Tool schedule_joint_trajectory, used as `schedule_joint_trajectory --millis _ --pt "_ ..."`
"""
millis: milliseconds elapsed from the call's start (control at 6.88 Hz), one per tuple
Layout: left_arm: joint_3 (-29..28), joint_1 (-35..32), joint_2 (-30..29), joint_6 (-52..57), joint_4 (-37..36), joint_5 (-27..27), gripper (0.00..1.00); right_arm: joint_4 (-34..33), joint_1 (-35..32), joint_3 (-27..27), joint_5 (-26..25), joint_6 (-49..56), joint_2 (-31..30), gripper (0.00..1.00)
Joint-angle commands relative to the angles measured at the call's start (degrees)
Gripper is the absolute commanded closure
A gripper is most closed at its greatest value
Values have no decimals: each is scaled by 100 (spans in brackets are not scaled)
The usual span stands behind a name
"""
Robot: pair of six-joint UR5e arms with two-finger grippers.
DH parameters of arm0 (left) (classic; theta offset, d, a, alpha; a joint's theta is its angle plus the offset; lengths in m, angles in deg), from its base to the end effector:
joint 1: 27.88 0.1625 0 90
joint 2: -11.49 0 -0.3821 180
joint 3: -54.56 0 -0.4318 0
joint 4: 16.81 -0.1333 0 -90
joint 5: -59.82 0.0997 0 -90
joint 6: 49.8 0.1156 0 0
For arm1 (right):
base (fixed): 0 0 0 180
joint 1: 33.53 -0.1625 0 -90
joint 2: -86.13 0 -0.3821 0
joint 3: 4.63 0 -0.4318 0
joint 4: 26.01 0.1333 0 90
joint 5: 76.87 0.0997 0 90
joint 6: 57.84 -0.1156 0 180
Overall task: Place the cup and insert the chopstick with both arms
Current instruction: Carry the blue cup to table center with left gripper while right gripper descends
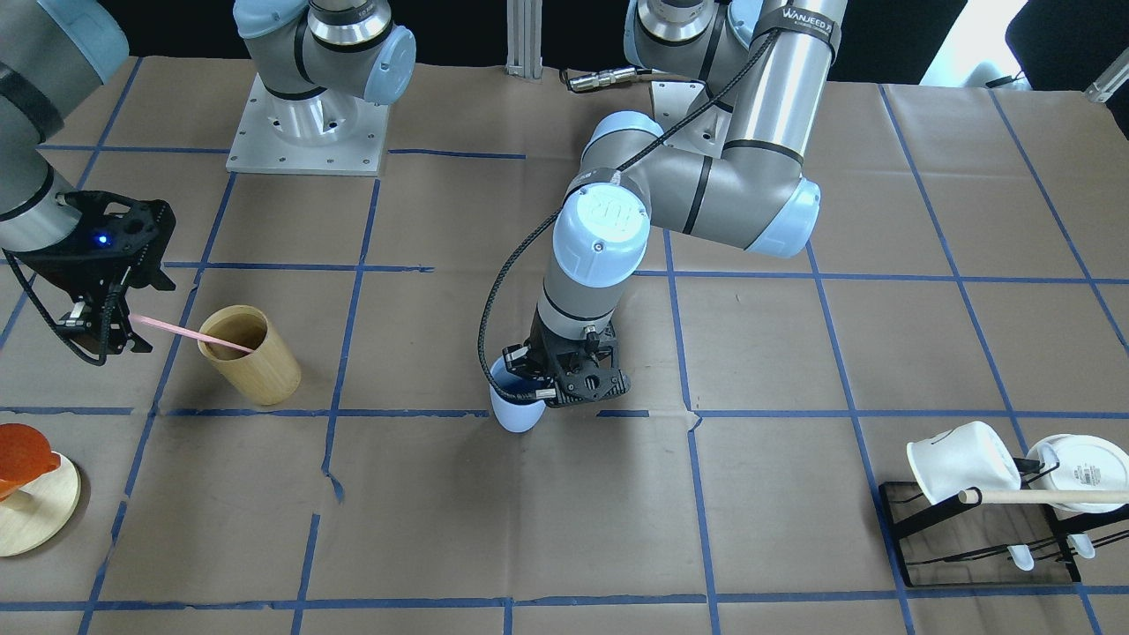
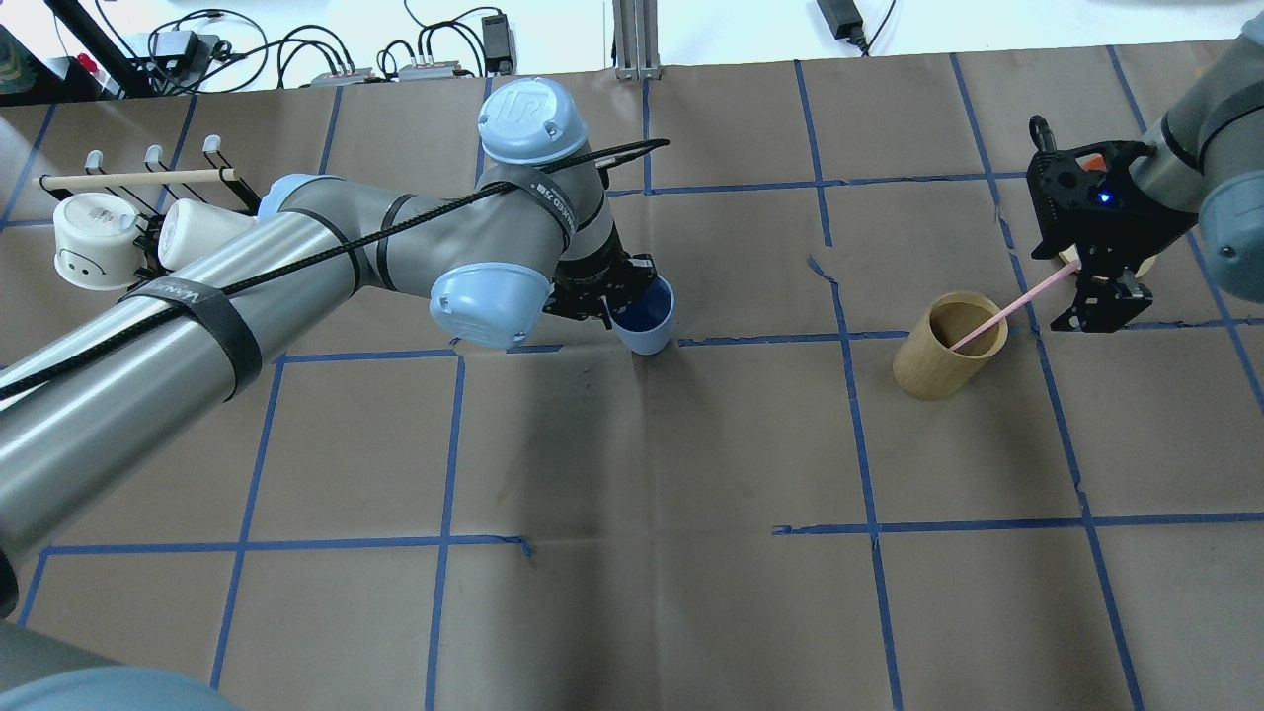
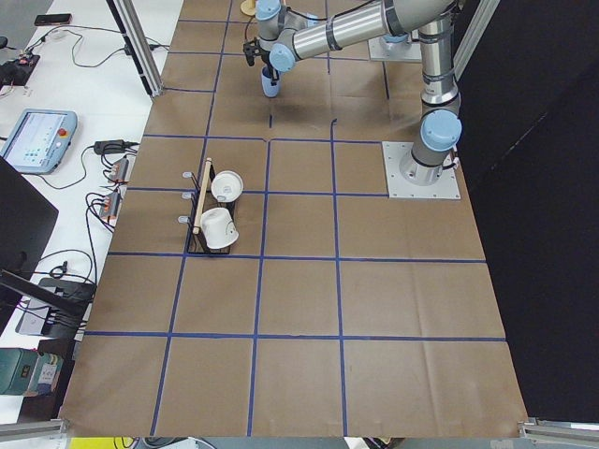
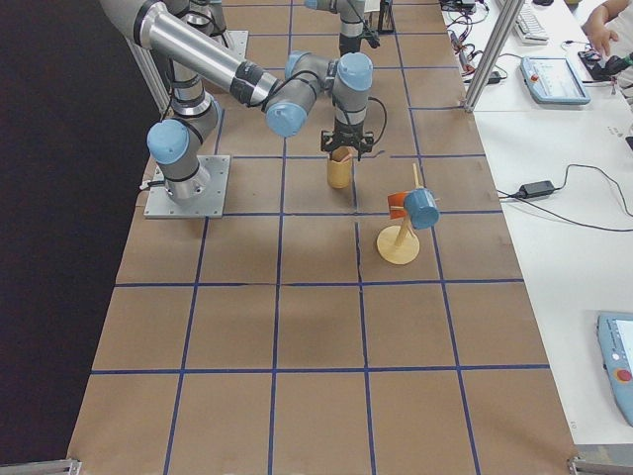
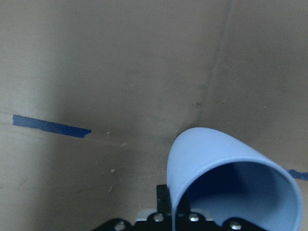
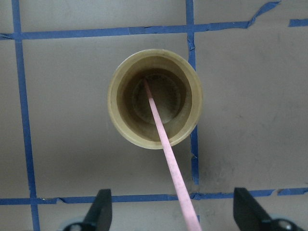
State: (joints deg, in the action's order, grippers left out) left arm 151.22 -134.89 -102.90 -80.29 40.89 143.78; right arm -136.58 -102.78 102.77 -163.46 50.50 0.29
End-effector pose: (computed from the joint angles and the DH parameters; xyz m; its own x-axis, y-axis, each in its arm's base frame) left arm -0.3234 -0.5598 0.1750 -0.9673 -0.2325 0.1017 -0.2301 0.9725 0.0346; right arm -0.0556 -0.5425 0.2678 -0.0426 -0.9991 0.0023 -0.9972 0.0424 -0.0619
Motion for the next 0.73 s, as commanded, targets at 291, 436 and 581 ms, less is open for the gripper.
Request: schedule_joint_trajectory --millis 291,436,581 --pt "-16 31 161 16 67 6 0 18 8 0 -7 -68 6 53" --pt "-59 40 319 33 162 6 1 18 8 0 2 -68 -3 59" --pt "-121 101 642 486 598 6 1 9 8 -8 2 -76 -3 68"
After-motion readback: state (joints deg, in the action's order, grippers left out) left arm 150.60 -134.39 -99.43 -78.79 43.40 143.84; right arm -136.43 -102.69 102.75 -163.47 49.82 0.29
